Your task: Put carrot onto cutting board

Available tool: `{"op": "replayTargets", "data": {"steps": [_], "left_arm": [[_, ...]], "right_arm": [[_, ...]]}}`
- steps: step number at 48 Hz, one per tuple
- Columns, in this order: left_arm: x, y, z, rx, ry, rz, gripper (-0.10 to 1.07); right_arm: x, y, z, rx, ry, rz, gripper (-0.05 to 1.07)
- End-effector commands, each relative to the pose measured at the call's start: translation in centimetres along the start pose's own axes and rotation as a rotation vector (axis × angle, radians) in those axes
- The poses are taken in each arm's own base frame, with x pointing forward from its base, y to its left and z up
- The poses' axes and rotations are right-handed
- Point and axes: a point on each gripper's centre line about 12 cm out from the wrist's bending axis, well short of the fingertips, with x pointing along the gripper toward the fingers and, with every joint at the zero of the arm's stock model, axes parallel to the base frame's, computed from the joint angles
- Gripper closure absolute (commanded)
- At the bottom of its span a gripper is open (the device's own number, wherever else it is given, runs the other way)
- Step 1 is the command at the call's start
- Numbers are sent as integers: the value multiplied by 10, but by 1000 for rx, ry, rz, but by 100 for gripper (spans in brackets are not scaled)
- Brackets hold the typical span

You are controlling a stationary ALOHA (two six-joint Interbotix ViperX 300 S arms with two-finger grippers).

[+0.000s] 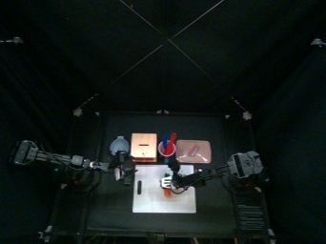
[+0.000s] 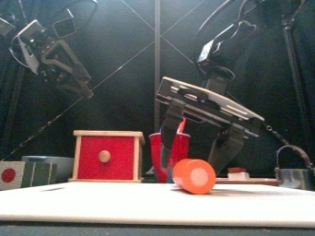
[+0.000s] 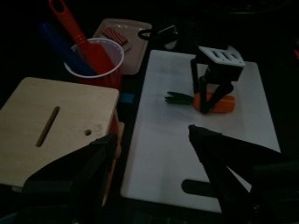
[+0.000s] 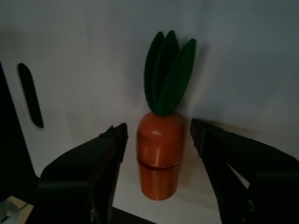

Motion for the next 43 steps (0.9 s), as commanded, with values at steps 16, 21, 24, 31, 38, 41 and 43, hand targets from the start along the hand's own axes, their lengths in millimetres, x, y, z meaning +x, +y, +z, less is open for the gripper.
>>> {"op": "replayTargets", "data": {"steps": [16,21,24,31,38,41,43], "left_arm": [[0,-3,12,1,-28,-14,-1],[0,-5,13,-5,-32,-30,-1],[-1,-7,16,-9,-37,-42,-1],[-2,-12,29,-8,-68,-81,-1],[-3,-13,40,12,-98,-85,-1],[-3,-13,40,22,-99,-84,-1],[-3,-13,39,27,-99,-85,-1]], "right_arm": [[-79,17,22,-400,-181,260,10],[-96,10,29,-569,-248,321,11],[-103,0,35,-653,-281,346,11],[-120,-25,44,-890,-345,453,11],[-132,-43,49,-1053,-408,497,11],[-134,-51,50,-1092,-430,488,11],[-137,-57,51,-1122,-449,482,11]]}}
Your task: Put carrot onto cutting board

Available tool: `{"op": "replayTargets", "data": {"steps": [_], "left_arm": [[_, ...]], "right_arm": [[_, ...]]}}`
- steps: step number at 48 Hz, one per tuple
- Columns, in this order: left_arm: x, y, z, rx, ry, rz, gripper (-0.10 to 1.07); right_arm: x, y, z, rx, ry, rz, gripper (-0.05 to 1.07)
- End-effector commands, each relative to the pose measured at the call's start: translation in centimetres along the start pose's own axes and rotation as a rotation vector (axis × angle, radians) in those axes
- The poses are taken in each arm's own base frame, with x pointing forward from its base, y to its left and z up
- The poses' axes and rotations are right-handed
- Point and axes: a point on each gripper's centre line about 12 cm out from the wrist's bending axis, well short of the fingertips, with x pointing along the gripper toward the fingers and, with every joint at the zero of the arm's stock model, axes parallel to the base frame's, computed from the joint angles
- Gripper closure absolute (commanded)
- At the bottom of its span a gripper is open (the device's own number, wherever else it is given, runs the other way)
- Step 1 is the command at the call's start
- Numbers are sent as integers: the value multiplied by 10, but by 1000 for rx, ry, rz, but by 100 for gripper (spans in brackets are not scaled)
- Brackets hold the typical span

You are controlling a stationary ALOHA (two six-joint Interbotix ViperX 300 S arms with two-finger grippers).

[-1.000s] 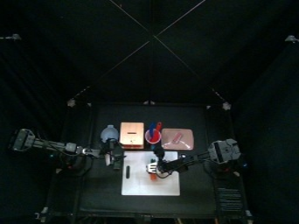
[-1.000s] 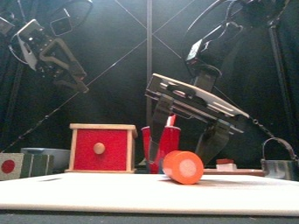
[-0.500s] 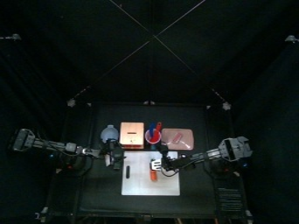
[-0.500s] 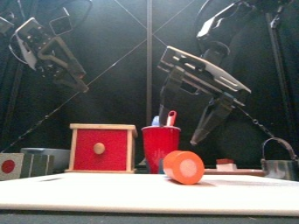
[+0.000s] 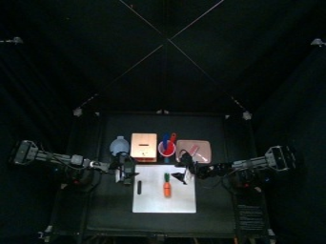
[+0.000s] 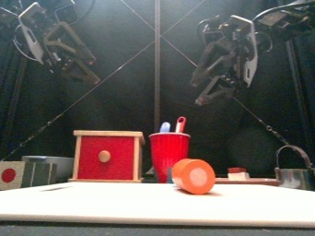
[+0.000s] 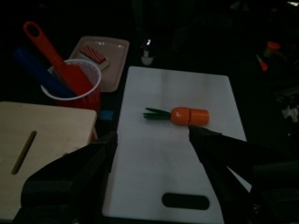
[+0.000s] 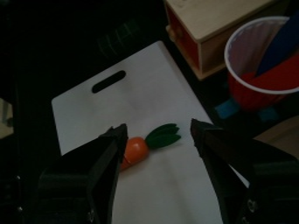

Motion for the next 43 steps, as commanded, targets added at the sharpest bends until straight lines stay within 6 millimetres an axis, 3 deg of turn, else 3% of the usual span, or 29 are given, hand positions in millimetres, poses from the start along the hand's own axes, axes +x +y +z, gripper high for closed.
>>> {"op": "replayTargets", "data": {"steps": [1,23,43], "left_arm": [[0,-1,10,7,-26,-5,-1],[-1,-7,8,11,-22,-30,-1],[-1,-5,3,14,-8,-32,-1]], "right_arm": [[-13,-3,5,-51,-43,-1,11],[-51,-18,-12,-53,-108,-3,11],[-54,-22,-19,-42,-101,-7,11]]}}
